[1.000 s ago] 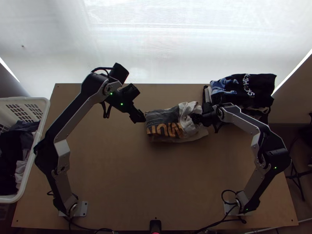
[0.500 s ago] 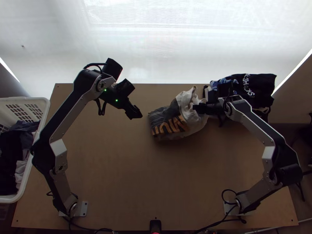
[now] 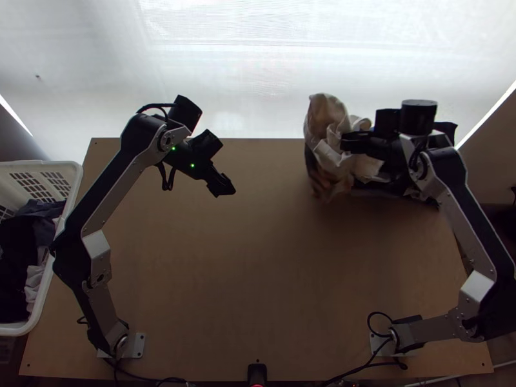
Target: Fold the t-shirt
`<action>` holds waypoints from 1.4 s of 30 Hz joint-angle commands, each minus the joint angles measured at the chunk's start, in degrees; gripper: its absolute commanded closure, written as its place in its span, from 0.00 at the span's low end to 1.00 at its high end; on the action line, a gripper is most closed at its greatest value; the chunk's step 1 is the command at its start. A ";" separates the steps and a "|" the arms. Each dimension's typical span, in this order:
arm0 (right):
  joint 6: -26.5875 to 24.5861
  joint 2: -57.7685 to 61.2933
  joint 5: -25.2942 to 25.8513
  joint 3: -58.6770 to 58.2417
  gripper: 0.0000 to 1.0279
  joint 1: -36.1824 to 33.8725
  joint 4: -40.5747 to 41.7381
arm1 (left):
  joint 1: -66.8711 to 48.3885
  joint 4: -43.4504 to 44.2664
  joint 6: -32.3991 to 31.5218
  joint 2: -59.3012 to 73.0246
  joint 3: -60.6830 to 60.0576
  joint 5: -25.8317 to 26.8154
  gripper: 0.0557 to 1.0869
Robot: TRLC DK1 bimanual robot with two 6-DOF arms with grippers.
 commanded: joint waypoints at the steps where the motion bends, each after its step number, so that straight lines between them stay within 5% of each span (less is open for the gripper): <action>1: 0.55 -1.21 -0.05 7.87 0.97 -2.17 -5.87 | -0.05 0.01 -0.13 -0.15 0.08 0.03 0.05; 9: 1.52 -4.64 -0.05 5.85 0.97 2.14 -8.24 | -0.23 0.01 -0.22 -0.15 0.34 0.03 0.05; 15: 7.40 -8.16 -3.04 4.70 0.97 4.60 -12.02 | -0.31 0.01 -0.31 -0.24 0.43 0.03 0.05; 22: 8.28 -16.86 -5.15 -7.16 0.97 5.21 -12.29 | -0.49 0.01 -0.75 -0.50 0.43 0.03 0.05; 29: 7.49 -23.98 -8.84 -18.06 0.97 -6.74 -12.02 | -0.93 0.01 -1.10 -0.59 0.43 0.03 0.05; 42: -7.45 -26.61 -13.41 -34.93 0.97 -30.56 -11.85 | -1.54 -0.43 -2.07 -1.03 2.01 0.03 0.05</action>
